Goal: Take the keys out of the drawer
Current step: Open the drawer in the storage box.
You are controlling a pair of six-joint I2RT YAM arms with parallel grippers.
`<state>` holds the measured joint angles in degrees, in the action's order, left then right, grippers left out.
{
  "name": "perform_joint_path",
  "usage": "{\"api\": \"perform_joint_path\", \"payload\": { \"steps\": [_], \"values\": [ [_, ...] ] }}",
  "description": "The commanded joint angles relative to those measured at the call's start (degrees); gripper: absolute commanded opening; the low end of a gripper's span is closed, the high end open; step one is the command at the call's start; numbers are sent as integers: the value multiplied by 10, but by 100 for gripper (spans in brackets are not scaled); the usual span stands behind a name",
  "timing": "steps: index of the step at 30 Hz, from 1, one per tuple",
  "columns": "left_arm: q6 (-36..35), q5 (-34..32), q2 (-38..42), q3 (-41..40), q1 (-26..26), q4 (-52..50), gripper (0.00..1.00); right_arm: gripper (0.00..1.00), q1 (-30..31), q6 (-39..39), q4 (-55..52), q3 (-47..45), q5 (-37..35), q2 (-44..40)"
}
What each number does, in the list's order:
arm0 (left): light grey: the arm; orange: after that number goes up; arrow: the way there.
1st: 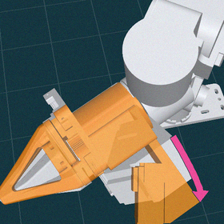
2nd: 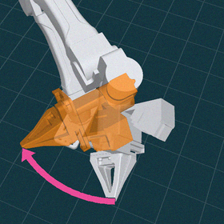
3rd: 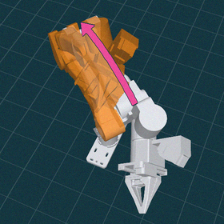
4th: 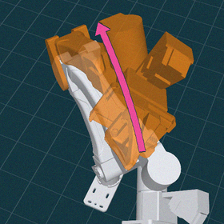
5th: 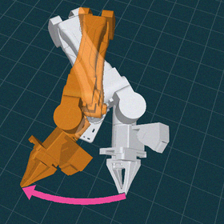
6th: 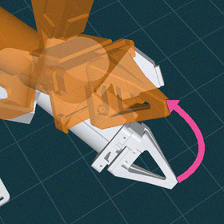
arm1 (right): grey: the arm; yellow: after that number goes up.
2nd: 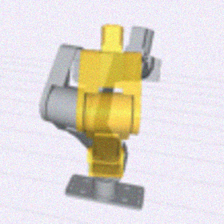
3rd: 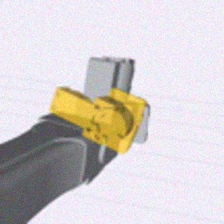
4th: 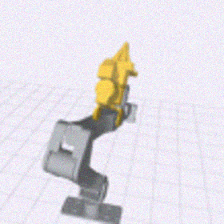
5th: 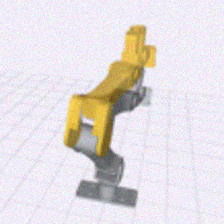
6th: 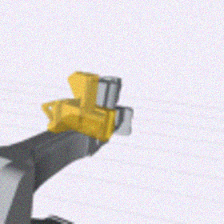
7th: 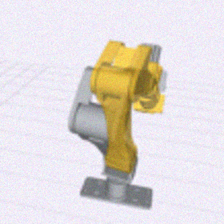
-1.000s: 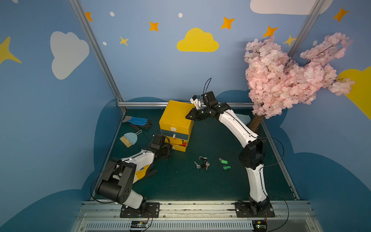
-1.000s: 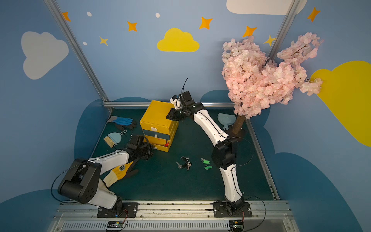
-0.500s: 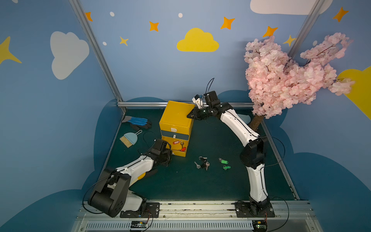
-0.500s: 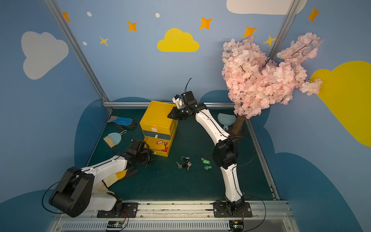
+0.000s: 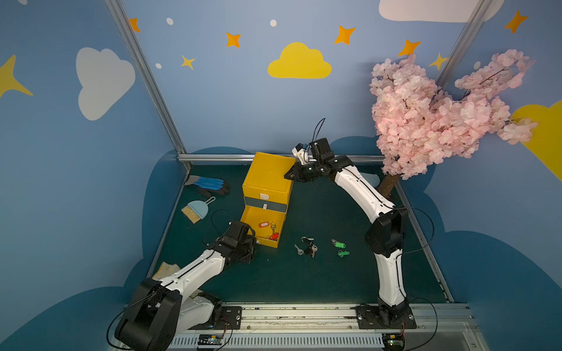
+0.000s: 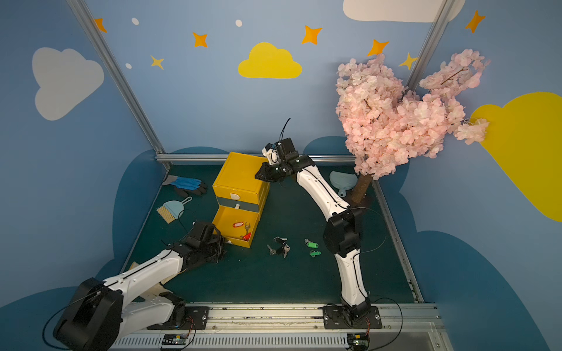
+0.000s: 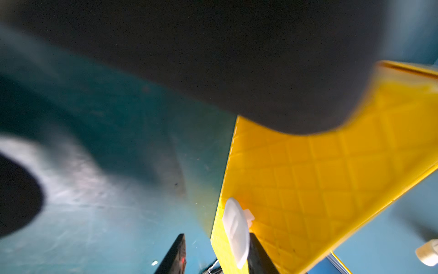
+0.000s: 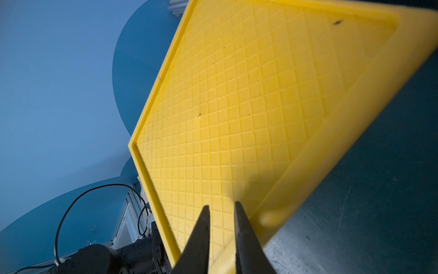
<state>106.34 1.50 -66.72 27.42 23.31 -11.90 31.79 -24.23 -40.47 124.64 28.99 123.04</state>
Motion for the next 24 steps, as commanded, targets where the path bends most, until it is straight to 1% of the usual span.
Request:
{"api": "perform_joint_path", "payload": {
  "steps": [1,3,5,7,11,14,18,20,22,24],
  "values": [
    [4,-6,9,-13,1,-97,42,22,2,-7,-81,-9,-27,8],
    [-12,-15,23,3,1,-119,43,22,5,-8,-78,1,-30,6],
    [-40,-37,37,25,1,-146,44,22,10,-2,-79,18,-38,7],
    [-71,-60,45,41,0,-165,44,23,16,15,-95,55,-57,13],
    [-133,-60,50,49,-12,-129,45,25,29,41,-127,128,-77,25],
    [-173,-57,53,61,-17,-111,45,26,41,61,-128,154,-95,20],
    [-227,-69,76,91,-23,-154,45,26,71,108,-128,158,-105,-1],
    [-241,-92,105,100,-24,-187,45,26,94,151,-142,153,-107,-11],
    [-260,-120,146,101,-25,-208,45,26,120,189,-154,128,-112,-25],
    [-271,-145,184,105,-26,-235,44,26,143,203,-158,96,-112,-36]
  ]
}}
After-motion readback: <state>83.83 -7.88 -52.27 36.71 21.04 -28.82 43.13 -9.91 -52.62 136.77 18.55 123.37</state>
